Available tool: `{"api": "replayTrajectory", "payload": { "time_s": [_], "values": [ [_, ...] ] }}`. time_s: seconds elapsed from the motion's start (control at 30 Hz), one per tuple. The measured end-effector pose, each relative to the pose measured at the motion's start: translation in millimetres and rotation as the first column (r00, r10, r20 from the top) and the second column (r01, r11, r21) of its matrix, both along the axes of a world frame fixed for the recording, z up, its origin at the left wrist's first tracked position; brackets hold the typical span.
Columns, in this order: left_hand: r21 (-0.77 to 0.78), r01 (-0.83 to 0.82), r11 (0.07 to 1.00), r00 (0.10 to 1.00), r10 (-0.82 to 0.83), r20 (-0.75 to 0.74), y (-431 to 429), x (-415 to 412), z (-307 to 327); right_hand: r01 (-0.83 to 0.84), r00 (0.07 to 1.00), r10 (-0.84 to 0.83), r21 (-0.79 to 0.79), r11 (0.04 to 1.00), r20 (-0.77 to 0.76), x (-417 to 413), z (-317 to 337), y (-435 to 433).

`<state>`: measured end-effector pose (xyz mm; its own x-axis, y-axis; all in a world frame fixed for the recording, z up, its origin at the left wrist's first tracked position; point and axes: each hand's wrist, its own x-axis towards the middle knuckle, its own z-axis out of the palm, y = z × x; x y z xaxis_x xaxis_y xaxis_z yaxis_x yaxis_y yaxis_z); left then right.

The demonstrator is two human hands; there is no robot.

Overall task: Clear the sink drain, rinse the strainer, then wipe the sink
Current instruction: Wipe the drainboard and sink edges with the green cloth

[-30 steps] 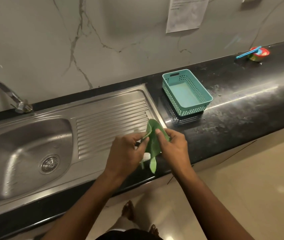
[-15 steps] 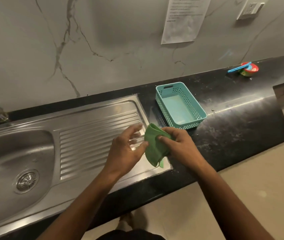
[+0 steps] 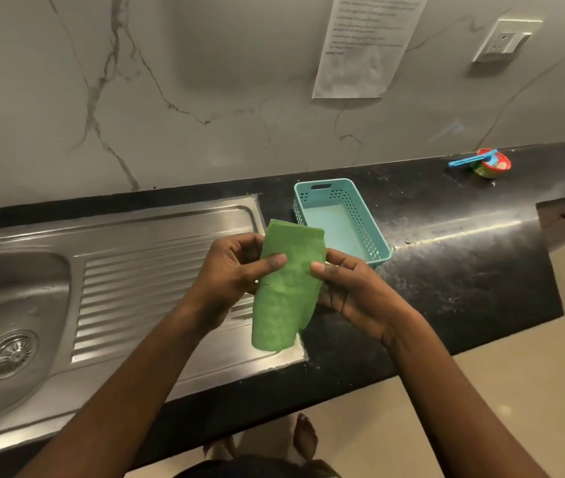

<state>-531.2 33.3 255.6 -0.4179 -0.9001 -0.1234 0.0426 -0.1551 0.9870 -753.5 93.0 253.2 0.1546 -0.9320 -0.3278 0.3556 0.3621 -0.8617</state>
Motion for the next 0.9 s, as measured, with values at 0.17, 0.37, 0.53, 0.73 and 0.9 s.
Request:
{"api": "replayTrajectory", "payload": {
  "time_s": [0.17, 0.37, 0.53, 0.73, 0.9],
  "values": [
    [0.047, -0.227, 0.973, 0.972, 0.229, -0.050, -0.7, -50.5, -1.0, -0.118, 0.993, 0.118, -0.037, 0.992, -0.002, -35.4, -16.0, -6.6],
    [0.035, -0.292, 0.956, 0.956, 0.291, 0.026, -12.7, -106.6, -14.5, -0.094, 0.976, 0.084, -0.040, 0.995, -0.200, -90.9, -16.3, -38.5],
    [0.070, -0.325, 0.943, 0.940, 0.315, 0.129, -20.2, -128.9, -25.2, -0.016, 0.942, 0.020, 0.017, 1.000, -0.335, -134.6, -20.6, -92.6],
    [0.035, -0.379, 0.925, 0.903, 0.361, 0.233, -7.4, -122.0, -40.4, 0.008, 0.741, 0.012, 0.027, 1.000, -0.671, -154.0, -36.6, -149.3],
    [0.035, -0.424, 0.905, 0.874, 0.398, 0.279, 4.9, -107.8, -50.4, -0.076, 0.666, 0.106, 0.074, 0.994, -0.738, -138.5, -54.9, -171.3]
  ]
}}
